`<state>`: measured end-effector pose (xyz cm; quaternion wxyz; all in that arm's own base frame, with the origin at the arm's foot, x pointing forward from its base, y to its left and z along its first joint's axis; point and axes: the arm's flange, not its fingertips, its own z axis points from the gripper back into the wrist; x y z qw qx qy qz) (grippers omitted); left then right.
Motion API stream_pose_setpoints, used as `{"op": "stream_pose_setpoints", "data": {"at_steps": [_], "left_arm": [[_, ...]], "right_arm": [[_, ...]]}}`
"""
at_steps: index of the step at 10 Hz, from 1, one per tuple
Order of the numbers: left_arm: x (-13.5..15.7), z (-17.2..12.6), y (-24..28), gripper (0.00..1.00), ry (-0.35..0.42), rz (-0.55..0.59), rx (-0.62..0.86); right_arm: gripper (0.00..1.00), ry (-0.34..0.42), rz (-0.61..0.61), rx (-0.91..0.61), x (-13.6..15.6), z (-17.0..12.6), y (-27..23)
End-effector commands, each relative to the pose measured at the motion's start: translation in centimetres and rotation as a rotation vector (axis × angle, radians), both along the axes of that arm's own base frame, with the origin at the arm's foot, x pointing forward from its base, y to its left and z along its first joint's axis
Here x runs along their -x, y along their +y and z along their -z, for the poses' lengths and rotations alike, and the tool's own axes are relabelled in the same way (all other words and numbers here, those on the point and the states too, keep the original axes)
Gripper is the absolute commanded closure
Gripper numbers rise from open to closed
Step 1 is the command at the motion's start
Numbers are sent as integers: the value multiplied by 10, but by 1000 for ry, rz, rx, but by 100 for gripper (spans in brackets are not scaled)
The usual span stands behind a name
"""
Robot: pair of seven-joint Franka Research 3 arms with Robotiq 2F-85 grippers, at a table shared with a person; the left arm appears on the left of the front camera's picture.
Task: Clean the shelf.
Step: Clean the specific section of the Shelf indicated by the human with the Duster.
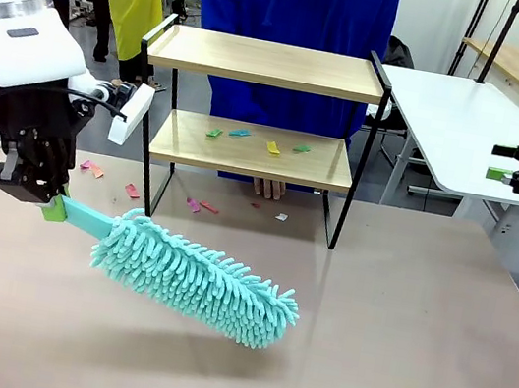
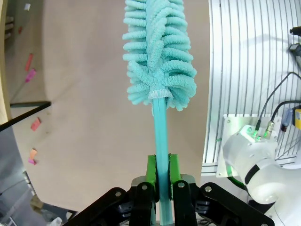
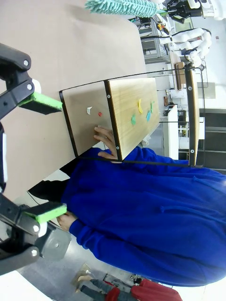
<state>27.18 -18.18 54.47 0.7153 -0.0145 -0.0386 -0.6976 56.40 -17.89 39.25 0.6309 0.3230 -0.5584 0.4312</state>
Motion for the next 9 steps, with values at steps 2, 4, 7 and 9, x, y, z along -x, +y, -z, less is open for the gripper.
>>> {"op": "stream_pose_setpoints", "data": {"at_steps": [2, 4, 7, 9], "left_arm": [[1, -4, 0, 87, 5, 5, 7], [1, -4, 0, 87, 5, 5, 7], [1, -4, 0, 87, 5, 5, 7], [-7, -5, -14, 87, 7, -125, -56]], "right_arm": [[0, -6, -3, 1, -1, -3, 2], [0, -6, -3, 1, -1, -3, 2], [0, -6, -3, 1, -1, -3, 2], [0, -6, -3, 1, -1, -3, 2]]}}
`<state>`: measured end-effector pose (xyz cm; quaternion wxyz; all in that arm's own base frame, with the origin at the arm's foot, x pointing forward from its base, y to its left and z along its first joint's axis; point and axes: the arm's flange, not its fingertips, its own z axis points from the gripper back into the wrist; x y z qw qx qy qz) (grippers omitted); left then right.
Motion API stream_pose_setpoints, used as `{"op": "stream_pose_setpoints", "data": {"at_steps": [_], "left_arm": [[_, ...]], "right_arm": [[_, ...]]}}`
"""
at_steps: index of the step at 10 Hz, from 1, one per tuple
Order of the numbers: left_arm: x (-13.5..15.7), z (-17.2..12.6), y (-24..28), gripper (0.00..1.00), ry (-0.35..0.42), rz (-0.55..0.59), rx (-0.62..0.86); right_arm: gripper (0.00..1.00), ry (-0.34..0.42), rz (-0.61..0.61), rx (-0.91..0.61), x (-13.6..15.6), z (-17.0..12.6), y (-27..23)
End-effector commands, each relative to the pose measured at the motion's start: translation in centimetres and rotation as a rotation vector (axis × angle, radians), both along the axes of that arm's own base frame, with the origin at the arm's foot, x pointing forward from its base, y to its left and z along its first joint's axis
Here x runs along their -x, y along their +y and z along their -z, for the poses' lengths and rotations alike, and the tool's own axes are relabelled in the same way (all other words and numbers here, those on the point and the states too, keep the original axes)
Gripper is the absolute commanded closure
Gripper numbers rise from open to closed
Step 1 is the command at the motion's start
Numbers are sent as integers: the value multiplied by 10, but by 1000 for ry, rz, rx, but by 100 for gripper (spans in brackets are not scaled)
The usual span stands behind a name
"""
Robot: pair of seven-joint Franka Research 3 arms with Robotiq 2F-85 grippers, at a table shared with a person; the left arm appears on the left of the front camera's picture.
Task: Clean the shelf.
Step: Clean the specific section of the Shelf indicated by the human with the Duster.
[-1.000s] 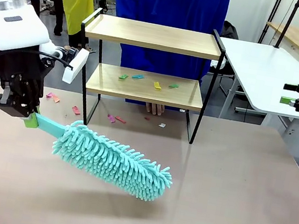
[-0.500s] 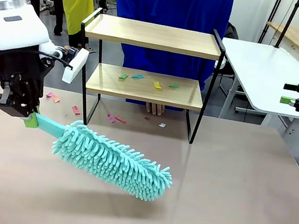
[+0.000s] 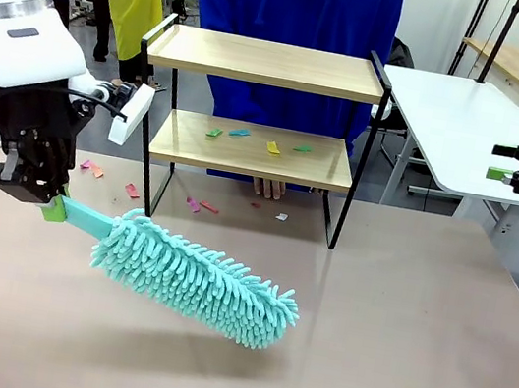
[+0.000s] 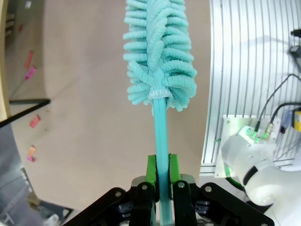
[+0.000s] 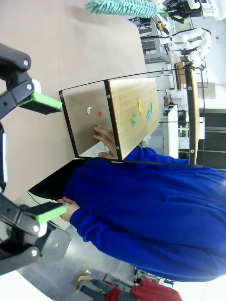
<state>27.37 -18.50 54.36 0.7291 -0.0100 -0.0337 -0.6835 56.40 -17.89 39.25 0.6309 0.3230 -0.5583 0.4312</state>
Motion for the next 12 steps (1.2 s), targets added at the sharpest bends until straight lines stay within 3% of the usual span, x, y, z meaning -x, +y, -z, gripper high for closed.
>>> {"op": "stream_pose_setpoints", "data": {"at_steps": [1, 5, 7, 10, 11, 12], "left_arm": [[-20, -8, -32, 87, 12, -134, -48], [-53, 18, -117, 87, 14, -522, 72], [-62, 34, -145, 87, 6, -583, 138], [-68, 38, -158, 87, 35, -720, 80], [-64, 48, -159, 87, 37, -616, 130], [-64, 48, -159, 87, 37, -616, 130]], "right_arm": [[0, -6, -3, 1, -1, -3, 2], [0, -6, -3, 1, -1, -3, 2], [0, -6, -3, 1, -1, -3, 2], [0, -6, -3, 1, -1, -3, 2], [0, -6, -3, 1, -1, -3, 2], [0, -6, -3, 1, -1, -3, 2]]}}
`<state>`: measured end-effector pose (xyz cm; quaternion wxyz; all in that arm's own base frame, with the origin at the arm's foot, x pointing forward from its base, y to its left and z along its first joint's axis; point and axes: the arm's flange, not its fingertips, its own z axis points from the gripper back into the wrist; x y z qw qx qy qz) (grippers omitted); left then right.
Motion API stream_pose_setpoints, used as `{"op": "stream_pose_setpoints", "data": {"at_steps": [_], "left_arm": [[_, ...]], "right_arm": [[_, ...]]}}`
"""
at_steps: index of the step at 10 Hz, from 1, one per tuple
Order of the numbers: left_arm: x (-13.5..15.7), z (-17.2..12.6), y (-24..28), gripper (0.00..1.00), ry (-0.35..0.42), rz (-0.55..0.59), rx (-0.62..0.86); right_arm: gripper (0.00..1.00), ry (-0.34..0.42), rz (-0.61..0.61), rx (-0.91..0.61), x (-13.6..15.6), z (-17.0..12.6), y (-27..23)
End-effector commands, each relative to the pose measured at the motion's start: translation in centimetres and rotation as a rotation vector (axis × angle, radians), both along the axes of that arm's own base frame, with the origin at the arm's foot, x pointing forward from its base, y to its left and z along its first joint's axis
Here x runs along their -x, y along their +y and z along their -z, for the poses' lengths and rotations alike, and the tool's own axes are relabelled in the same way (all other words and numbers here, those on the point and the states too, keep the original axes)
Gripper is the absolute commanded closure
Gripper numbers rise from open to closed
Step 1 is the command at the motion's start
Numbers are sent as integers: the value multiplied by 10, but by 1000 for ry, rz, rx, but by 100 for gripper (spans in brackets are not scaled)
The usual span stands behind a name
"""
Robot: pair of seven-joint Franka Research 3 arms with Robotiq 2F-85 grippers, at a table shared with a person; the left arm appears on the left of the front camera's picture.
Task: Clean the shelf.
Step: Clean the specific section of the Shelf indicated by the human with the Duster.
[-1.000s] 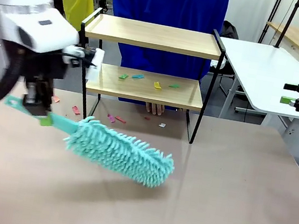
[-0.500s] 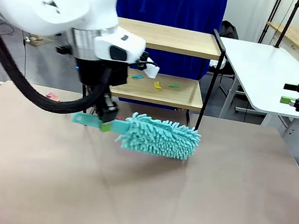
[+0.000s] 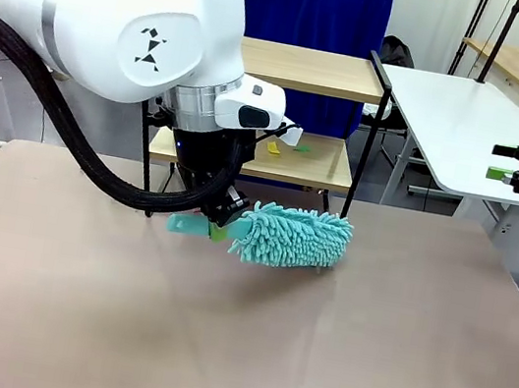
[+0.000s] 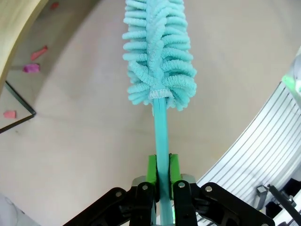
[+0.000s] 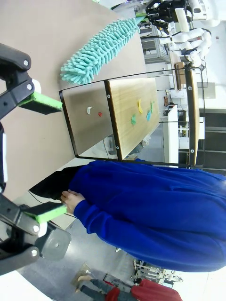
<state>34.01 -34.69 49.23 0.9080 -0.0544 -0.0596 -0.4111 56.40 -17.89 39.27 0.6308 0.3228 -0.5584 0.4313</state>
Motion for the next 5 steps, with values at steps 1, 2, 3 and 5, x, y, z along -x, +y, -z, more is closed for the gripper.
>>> {"op": "stream_pose_setpoints", "data": {"at_steps": [1, 2, 3, 5], "left_arm": [[-1, 0, 0, 87, 2, -8, 0], [3, -9, 7, 87, -11, -72, -16], [4, -12, 6, 87, -14, -127, -37], [1, -8, -12, 87, -13, -214, -62]], "right_arm": [[0, -6, -3, 1, -1, -3, 2], [0, -6, -3, 1, -1, -3, 2], [0, -6, -3, 1, -1, -3, 2], [0, -6, -3, 1, -1, -3, 2]]}}
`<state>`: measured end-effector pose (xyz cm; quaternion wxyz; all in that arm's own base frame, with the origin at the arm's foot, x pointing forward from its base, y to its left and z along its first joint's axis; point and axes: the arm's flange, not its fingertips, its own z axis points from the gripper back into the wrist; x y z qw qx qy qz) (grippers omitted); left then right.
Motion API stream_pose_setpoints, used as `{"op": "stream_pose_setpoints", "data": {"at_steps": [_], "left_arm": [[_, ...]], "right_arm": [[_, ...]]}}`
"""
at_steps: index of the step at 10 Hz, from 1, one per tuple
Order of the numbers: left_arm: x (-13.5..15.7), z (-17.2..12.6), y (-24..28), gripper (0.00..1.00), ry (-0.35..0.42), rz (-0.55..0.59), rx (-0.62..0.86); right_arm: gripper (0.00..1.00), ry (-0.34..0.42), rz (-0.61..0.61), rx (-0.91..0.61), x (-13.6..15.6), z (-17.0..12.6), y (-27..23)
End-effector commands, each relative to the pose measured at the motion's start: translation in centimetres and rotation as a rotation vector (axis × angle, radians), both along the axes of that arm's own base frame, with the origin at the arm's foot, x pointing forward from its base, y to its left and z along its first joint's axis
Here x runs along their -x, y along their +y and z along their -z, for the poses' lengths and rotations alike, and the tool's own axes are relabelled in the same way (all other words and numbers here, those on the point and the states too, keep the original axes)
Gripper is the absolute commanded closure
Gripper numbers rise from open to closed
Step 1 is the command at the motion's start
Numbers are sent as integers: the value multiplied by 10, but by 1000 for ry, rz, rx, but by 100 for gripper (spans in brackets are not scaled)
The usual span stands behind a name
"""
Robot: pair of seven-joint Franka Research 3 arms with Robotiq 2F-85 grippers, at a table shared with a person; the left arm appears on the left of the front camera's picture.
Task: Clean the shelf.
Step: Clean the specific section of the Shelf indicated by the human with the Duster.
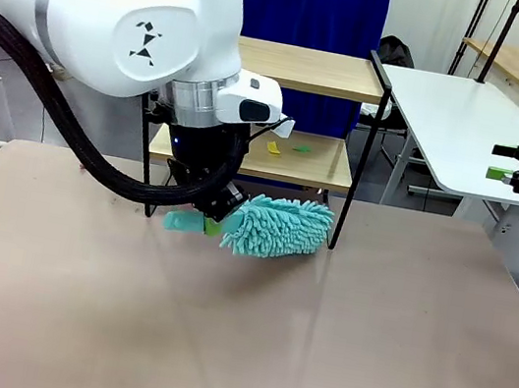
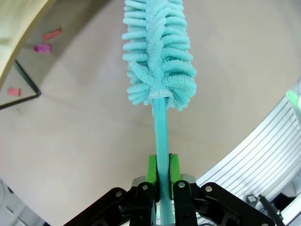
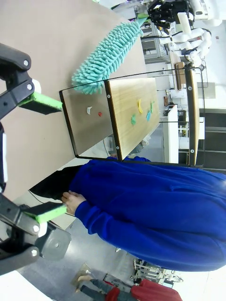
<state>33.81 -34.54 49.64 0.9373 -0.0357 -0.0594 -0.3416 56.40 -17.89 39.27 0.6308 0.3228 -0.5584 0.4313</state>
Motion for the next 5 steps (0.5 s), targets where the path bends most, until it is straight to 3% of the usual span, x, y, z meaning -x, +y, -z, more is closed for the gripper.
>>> {"op": "stream_pose_setpoints", "data": {"at_steps": [1, 5], "left_arm": [[-1, 2, -24, 87, -16, -105, -20], [-14, 40, -75, 87, -82, -316, 97]], "right_arm": [[0, -6, -3, 1, -1, -3, 2], [0, -6, -3, 1, -1, -3, 2]]}}
